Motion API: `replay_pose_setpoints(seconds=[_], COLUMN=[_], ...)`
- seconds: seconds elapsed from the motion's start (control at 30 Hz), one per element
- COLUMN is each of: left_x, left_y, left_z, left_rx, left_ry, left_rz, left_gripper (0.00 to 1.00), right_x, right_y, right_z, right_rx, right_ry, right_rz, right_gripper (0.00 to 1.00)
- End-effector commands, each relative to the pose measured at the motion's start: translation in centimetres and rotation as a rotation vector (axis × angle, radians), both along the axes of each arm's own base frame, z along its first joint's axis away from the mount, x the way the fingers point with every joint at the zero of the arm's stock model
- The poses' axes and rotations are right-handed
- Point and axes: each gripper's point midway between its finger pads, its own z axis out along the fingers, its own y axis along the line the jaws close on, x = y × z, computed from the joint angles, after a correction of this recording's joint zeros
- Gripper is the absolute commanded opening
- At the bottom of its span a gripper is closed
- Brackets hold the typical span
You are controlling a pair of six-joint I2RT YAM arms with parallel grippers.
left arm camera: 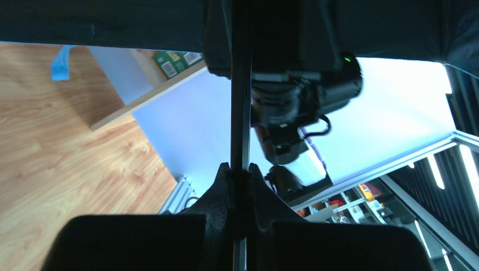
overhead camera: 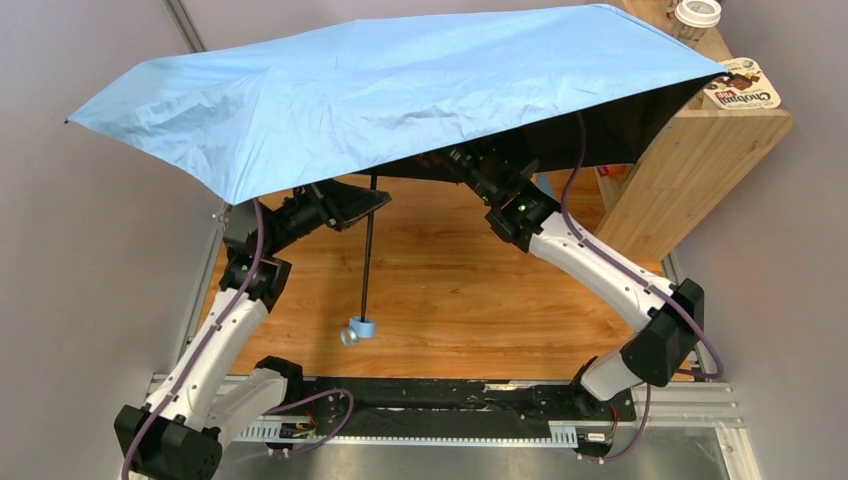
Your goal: Put away the umbrella
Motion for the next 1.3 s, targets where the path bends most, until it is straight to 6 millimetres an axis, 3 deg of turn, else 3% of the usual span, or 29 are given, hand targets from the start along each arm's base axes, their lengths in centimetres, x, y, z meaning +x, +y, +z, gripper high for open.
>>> replay_pose_setpoints(seconds=[0.0,0.1,0.23,0.37,0.5,0.67,1.17,1.27], left_x=[-3.7,-4.0,-4.3,-4.5,-4.3,-3.8,-3.2,-3.6], left_y=[0.8,0.9,1.0,1.0,1.0,1.1,1.2,0.9], left_z=[5.3,5.3,4.8,4.6,4.5,4.8,4.7,4.8], left_rx=[-0.094,-0.103,-0.112,-0.123,-0.134,-0.156,-0.202,-0.194], left_ry=[-0.246,-0.240,-0.226,-0.232,-0.221,-0.221,-0.190,-0.204], left_rz=[-0.035,-0.042,-0.045,-0.057,-0.057,-0.036,-0.045,-0.066], left_gripper=[0.00,0.00,0.00,0.00,0.00,0.00,0.00,0.00], right_x=[0.9,2.0,2.3,2.6,1.9,1.2,-1.3,-0.1], right_y=[-0.5,-0.4,0.0,0.9,1.1,-0.1,-0.4,0.6], right_z=[3.3,3.6,5.0,5.0,5.1,4.3,6.4,6.6], right_rx=[0.128,0.152,0.196,0.202,0.244,0.219,0.316,0.253], right_ry=[-0.018,-0.012,-0.049,-0.044,-0.056,-0.052,-0.047,-0.020], right_rz=[0.012,0.007,0.062,0.096,0.148,0.101,0.219,0.199], right_gripper=[0.45,0.46,0.48,0.49,0.50,0.55,0.55,0.54])
